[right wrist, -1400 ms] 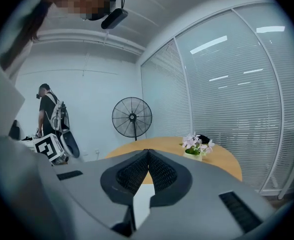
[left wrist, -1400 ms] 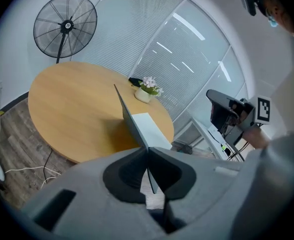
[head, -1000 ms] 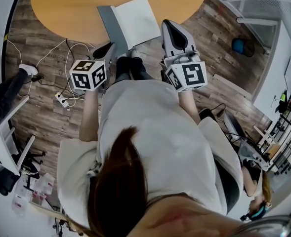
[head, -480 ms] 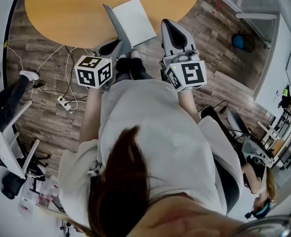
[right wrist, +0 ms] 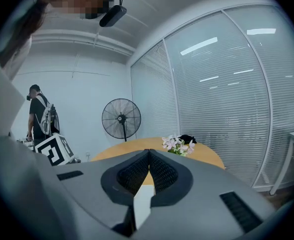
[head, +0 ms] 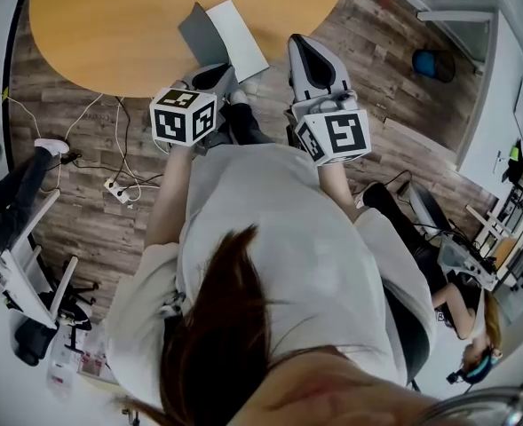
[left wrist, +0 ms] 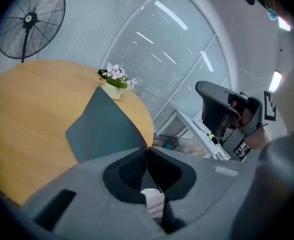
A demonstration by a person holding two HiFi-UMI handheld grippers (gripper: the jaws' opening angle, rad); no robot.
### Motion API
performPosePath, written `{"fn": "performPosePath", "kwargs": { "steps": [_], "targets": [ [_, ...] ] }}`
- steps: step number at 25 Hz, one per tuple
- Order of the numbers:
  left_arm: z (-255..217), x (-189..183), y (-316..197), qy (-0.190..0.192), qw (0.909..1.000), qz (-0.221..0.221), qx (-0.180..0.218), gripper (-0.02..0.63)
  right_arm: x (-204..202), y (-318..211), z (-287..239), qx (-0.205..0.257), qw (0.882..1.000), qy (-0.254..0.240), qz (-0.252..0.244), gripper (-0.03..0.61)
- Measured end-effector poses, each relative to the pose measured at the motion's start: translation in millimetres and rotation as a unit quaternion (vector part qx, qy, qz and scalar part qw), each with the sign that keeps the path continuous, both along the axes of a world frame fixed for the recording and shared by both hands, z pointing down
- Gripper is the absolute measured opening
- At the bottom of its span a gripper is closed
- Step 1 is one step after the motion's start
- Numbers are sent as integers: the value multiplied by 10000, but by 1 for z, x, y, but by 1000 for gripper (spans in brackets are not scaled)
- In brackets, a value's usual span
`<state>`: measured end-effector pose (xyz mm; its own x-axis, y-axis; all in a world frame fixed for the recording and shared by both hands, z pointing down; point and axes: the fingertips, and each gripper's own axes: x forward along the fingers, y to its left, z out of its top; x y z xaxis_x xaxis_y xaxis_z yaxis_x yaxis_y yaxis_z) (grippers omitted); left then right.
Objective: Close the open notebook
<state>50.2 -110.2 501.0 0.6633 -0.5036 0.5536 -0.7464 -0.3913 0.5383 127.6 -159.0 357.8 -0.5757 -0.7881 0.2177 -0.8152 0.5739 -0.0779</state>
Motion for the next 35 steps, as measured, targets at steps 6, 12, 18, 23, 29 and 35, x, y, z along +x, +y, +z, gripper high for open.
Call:
{"fn": "performPosePath", "kwargs": {
  "steps": [6,12,18,23,29,35],
  "targets": [
    [18,27,-15,-142,9998,129,-57,26,13,-9,3,-61,10000,21,74,-8],
    [43,43,-25,-262,9993,149,-200,29,14,-13,9,-132,9999,33,103,-8],
    [69,60,-39,-342,9990,97,-278,34,22,-19,17,-236,9996,34,157,-8],
    [80,68,-47,-336,9986,98,-384,37,23,-21,23,-341,9993,15,163,-8],
    [99,72,-51,-414,9974,136,-576,44,22,-22,34,-453,9988,52,194,-6],
    [105,72,-54,-307,9957,152,-862,49,22,-23,35,-482,9985,83,231,-6]
  ]
}}
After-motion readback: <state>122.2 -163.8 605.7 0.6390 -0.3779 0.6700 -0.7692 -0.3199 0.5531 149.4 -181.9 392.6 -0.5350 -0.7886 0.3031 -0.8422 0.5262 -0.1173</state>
